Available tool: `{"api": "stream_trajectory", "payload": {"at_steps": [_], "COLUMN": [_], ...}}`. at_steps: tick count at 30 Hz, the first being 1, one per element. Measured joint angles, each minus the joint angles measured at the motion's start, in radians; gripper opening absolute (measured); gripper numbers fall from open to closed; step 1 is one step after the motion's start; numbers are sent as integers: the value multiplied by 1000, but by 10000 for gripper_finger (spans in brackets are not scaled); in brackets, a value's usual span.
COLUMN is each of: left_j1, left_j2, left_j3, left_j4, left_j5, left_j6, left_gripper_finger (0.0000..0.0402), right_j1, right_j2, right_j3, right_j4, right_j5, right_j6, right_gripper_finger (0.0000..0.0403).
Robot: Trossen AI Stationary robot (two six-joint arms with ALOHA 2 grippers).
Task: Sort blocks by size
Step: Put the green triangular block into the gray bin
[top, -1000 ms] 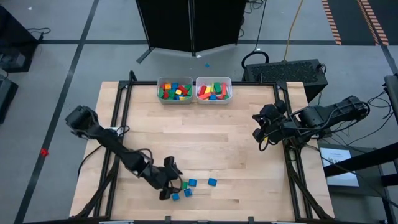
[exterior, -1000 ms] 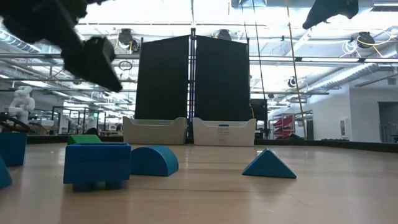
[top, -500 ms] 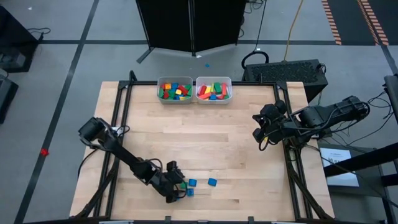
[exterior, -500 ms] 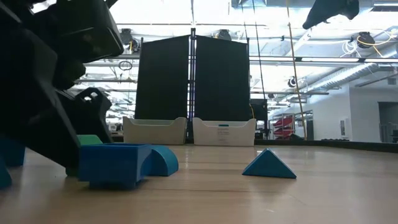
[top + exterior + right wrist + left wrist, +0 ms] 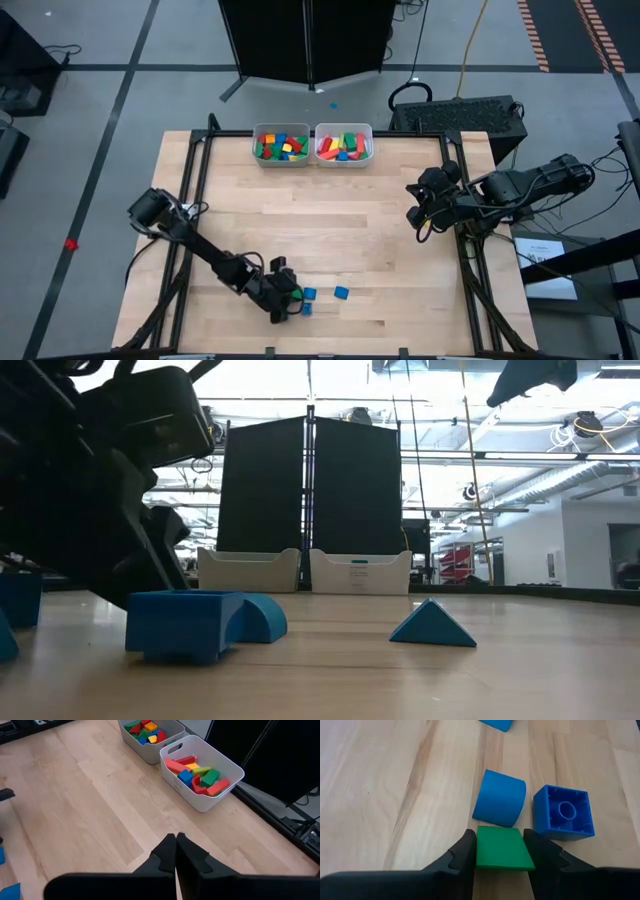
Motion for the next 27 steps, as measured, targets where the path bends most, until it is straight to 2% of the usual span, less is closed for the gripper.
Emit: {"api": "stream_trajectory", "payload": {"at_steps": [3, 6, 12, 17, 19, 21, 24, 27], "left_j1": [15, 51, 223, 463, 577, 697, 860, 994], "left_j2": [-24, -91, -294, -452, -493, -515, -515, -501], "left_j3": [-2, -5, -4, -3, -3, -3, -4, -1], "left_j4": [-21, -112, -339, -419, -407, -390, -351, -299], "left_j5": [33, 50, 11, -168, -201, -202, -133, -61], "left_j6": [-1, -5, 101, 242, 306, 372, 496, 556], "left_gripper_finger": [126, 126, 126, 126, 126, 126, 126, 126], "right_j1": [0, 0, 0, 0, 0, 0, 0, -1], "right_j2": [0, 0, 0, 0, 0, -1, 0, 0], "right_j3": [0, 0, 0, 0, 0, -10, -45, -93], "right_j4": [0, -1, -1, -1, 0, 10, 19, 36], "right_j5": [1, 1, 5, 5, 6, 7, 14, 15], "right_j6": [-11, -12, -11, 11, 18, 27, 54, 96], "right_gripper_finger": [0, 0, 0, 0, 0, 0, 0, 0]}}
